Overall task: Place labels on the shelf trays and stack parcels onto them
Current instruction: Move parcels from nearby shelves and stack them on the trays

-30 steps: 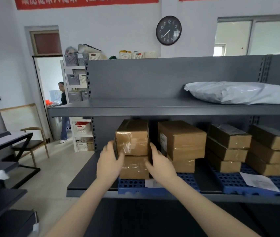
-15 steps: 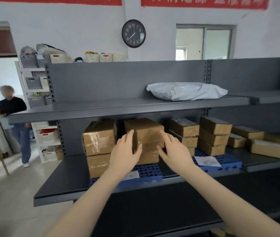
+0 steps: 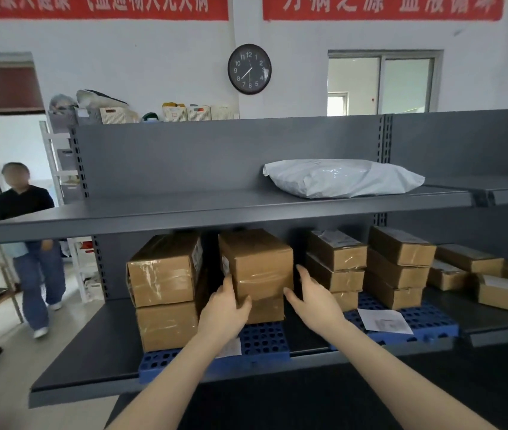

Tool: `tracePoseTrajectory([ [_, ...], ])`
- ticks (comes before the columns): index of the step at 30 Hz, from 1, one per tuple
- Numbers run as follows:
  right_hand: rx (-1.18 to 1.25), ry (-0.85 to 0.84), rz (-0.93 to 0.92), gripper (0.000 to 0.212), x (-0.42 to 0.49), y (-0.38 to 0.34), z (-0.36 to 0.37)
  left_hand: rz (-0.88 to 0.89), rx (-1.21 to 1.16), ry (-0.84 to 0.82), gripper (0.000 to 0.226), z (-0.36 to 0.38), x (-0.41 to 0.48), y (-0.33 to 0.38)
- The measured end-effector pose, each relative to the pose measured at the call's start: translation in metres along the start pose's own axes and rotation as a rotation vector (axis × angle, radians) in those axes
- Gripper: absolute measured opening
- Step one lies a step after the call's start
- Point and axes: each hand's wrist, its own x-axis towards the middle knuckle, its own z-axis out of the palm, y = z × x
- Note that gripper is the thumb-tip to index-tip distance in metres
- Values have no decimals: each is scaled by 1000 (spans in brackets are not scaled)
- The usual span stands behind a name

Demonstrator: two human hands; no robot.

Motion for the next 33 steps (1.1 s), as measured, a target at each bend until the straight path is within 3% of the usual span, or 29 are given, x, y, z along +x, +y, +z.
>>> tracePoseTrajectory([
  [8,47,-79,3,51,41,4,17,-142,-142,-61,68,17,41,-4],
  [15,289,-155,60,61,57,3,32,-232,-374,-76,68,33,57,-7],
  [25,295,-181,113,69,43,-8,38,-307,-287,-15,65,30,46,-3],
  [33,254,-114,5,69,9,-20,36,-262,-247,11,61,12,11,-6],
])
